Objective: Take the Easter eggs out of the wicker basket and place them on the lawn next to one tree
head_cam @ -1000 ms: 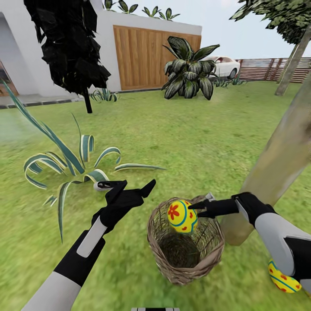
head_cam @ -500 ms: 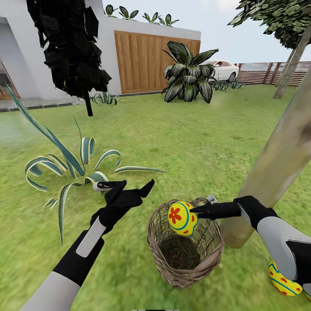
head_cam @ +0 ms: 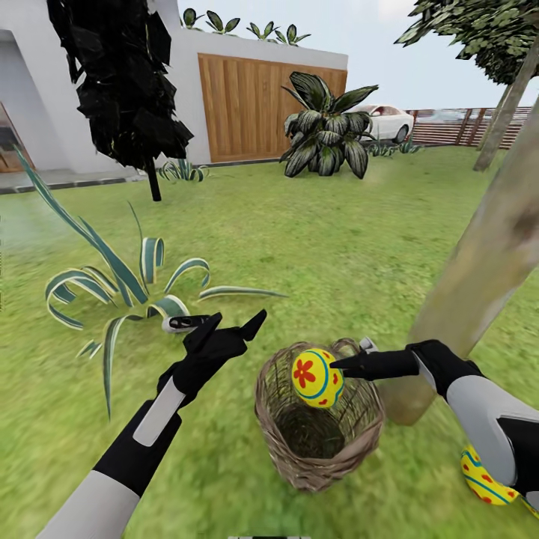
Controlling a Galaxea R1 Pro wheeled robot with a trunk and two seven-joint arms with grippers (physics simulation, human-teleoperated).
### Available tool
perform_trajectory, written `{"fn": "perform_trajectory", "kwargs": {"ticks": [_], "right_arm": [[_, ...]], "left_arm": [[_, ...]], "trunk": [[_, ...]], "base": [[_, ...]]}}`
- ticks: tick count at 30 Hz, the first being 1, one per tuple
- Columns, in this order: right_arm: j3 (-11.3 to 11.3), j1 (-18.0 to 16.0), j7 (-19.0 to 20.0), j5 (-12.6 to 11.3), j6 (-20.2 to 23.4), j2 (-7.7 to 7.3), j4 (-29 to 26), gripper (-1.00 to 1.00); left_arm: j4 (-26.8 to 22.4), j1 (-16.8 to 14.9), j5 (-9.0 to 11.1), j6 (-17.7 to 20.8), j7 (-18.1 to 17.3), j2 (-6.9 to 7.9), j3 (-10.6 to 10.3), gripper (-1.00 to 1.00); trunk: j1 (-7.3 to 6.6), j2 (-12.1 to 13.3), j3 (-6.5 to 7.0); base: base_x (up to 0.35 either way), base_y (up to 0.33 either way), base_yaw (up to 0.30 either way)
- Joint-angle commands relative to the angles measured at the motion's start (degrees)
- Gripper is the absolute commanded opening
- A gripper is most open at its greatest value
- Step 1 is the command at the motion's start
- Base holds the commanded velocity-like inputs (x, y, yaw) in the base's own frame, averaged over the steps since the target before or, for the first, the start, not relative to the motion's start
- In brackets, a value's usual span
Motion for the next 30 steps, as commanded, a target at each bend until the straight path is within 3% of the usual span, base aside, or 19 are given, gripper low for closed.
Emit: {"fn": "perform_trajectory", "kwargs": {"ticks": [1, 8, 24, 30], "right_arm": [[-0.5, 0.0, 0.3, 0.6, 0.6, 0.01, -0.1, -1.00], [-0.6, 0.0, 0.3, 0.5, 0.6, -0.12, 0.0, -1.00], [-0.6, 0.0, 0.4, 0.4, 0.2, -0.70, 0.0, -1.00], [-0.6, 0.0, 0.4, 0.4, 0.2, -0.70, 0.0, -1.00]], "left_arm": [[0.0, 0.0, 0.5, 0.6, 0.0, 0.05, -0.2, 1.00], [0.0, 0.0, 0.5, 0.6, 0.0, 0.05, -0.2, 1.00], [-0.1, 0.0, 0.4, 0.3, -0.1, -0.04, -0.2, 1.00], [0.0, 0.0, 0.4, 0.2, -0.1, -0.04, -0.2, 1.00]], "trunk": [[-0.04, 0.0, -0.05], [-0.04, 0.0, -0.05], [-0.04, 0.0, -0.05], [-0.04, 0.0, -0.05]], "base": [[-0.289, -0.087, 0.000], [-0.268, -0.123, 0.000], [0.060, -0.086, 0.000], [-0.261, -0.005, 0.000]]}}
